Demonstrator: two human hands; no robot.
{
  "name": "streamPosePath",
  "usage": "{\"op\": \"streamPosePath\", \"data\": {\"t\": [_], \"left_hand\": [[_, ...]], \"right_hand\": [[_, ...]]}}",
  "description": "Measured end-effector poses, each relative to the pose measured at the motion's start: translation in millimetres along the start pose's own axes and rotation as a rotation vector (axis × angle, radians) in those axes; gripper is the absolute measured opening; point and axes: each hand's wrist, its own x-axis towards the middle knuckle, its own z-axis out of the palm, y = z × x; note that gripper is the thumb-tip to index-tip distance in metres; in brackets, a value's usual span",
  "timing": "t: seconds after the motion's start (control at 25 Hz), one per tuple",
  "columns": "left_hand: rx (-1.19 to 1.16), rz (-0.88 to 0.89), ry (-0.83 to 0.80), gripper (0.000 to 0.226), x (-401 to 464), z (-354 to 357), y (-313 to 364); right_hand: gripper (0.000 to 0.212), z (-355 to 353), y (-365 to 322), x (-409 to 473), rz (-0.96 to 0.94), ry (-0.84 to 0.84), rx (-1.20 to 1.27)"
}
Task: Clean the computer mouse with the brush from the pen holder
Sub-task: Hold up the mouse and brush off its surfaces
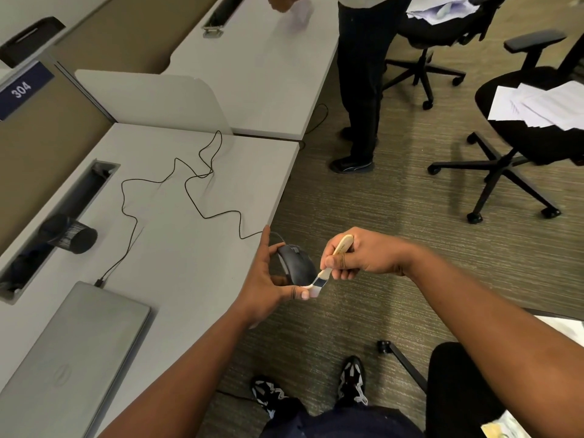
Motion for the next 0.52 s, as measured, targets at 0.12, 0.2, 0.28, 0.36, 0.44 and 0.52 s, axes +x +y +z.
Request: {"op": "streamPosePath", "data": {"t": [0.12,0.2,0.28,0.36,0.44,0.52], "left_hand": [[0.012,0.019,0.001,0.143,0.3,0.3,-2.8],[0.009,0.034,0.006,0.139,0.9,0.4,-3.9],[0.016,0.037,0.006,0.139,2.2,1.1,-4.5],[0.012,0.026,0.005,0.138,2.6,0.9,-5.8],[-0.011,0.026,0.001,0.135,3.3,-0.6,-6.6],[-0.03,0.027,-0.009,0.135,3.6,-2.1,-6.5]], "right_hand": [[0.01,2.0,-0.4,0.8,0.012,0.002,-0.044],[0.01,2.5,-2.1,0.1,0.012,0.005,-0.052],[0.01,0.6,-3.7,-1.4,0.014,0.011,-0.054],[0.01,-1.7,-4.7,-2.7,0.031,0.008,-0.071],[0.009,-2.3,-4.2,-3.3,0.053,0.015,-0.112],[0.009,-1.8,-3.1,-3.5,0.067,0.043,-0.162]]}}
